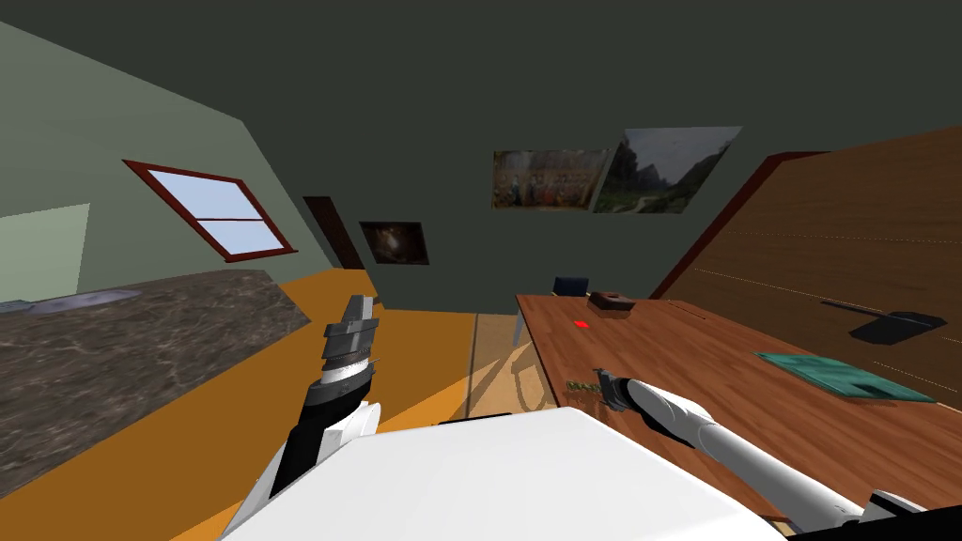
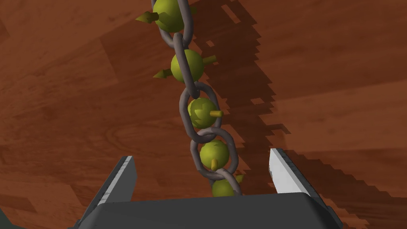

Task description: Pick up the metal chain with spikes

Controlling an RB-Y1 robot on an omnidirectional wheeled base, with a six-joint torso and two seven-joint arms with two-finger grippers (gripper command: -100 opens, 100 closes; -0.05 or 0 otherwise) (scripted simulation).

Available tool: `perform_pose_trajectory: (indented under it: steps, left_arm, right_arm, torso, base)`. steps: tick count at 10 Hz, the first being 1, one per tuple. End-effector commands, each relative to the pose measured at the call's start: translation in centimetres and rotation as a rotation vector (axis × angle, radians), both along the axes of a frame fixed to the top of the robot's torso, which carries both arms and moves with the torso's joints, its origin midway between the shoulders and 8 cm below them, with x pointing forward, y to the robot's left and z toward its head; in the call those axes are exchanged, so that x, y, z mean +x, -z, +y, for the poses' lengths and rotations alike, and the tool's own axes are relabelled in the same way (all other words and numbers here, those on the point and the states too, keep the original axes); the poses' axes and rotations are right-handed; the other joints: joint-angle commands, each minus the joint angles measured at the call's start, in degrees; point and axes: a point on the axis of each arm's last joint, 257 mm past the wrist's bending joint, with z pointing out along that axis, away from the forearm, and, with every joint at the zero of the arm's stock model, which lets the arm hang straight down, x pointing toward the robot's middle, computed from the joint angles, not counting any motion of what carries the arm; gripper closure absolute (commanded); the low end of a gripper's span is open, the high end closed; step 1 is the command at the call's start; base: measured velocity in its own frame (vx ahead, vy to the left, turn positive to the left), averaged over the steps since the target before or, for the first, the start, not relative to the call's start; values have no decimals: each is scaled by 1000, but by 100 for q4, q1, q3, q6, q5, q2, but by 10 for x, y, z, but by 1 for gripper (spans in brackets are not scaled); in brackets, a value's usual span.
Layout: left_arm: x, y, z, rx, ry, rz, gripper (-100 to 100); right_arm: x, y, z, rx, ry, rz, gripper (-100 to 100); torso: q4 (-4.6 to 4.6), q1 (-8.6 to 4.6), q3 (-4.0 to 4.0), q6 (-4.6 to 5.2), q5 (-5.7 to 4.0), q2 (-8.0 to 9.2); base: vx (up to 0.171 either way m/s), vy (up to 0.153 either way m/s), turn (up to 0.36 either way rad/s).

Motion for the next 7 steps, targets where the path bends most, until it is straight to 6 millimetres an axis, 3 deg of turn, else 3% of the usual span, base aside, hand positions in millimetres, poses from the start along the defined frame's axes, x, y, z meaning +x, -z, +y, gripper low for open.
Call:
perform_pose_trajectory:
  steps: [1,5,6,7]
  left_arm:
    - [0,0,0,0,0,0,0]
    - [0,0,0,0,0,0,0]
    - [0,0,0,0,0,0,0]
    - [0,0,0,0,0,0,0]
  right_arm:
    - [0,0,0,0,0,0,100]
    - [1,0,0,-1,-1,-1,100]
    - [1,0,0,-1,-1,-1,0]
    - [6,2,3,2,-28,11,100]
  torso:
    - [0,0,0,0,0,0]
    - [-4,3,-5,1,-2,-7]
    - [-3,3,-5,1,-1,-7]
    - [-3,4,-5,1,-1,-7]
  base:
    - [0,0,0]
    - [0,0,0]
    - [0,0,0]
    - [22,23,-169]
